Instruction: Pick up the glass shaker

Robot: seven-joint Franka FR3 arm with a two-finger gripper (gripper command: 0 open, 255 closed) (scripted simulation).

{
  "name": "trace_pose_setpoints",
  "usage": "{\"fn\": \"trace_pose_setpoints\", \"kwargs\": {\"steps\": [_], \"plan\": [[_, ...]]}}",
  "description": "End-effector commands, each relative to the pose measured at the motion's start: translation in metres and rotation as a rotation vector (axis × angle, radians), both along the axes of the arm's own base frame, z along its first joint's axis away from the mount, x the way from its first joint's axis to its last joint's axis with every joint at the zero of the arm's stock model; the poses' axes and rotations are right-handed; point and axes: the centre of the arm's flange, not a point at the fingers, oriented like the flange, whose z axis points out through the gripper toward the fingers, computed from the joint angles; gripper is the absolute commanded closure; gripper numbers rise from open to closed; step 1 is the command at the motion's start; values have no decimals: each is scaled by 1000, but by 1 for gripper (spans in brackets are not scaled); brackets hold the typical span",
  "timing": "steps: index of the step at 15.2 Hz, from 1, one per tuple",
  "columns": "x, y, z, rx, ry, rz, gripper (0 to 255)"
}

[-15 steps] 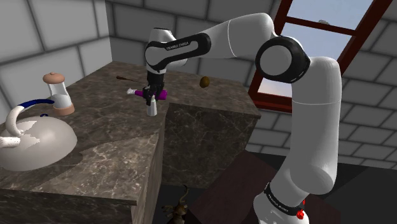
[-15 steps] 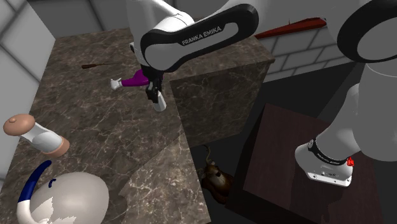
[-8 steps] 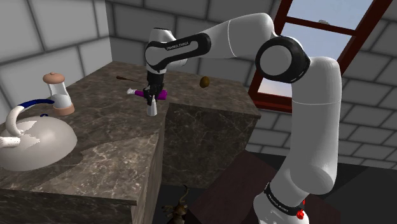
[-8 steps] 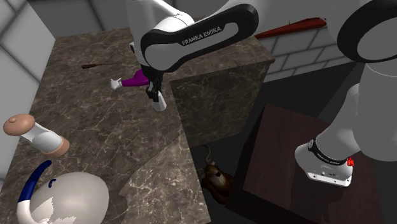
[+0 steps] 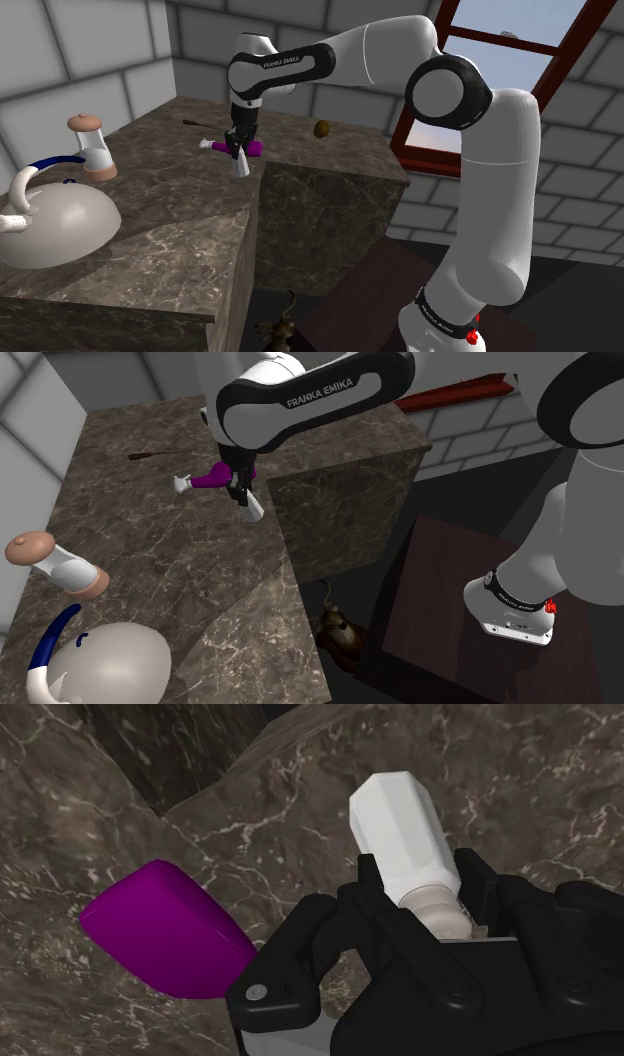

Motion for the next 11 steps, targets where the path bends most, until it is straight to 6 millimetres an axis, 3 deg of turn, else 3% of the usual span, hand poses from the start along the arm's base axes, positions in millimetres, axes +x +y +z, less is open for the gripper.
{"fn": "trace_pose_setpoints", "kwargs": {"steps": [1, 9, 11], "plan": [[1, 0, 11, 0, 0, 0, 255], [0, 0, 53, 0, 0, 0, 255], [1, 0, 54, 0, 0, 0, 255]]}}
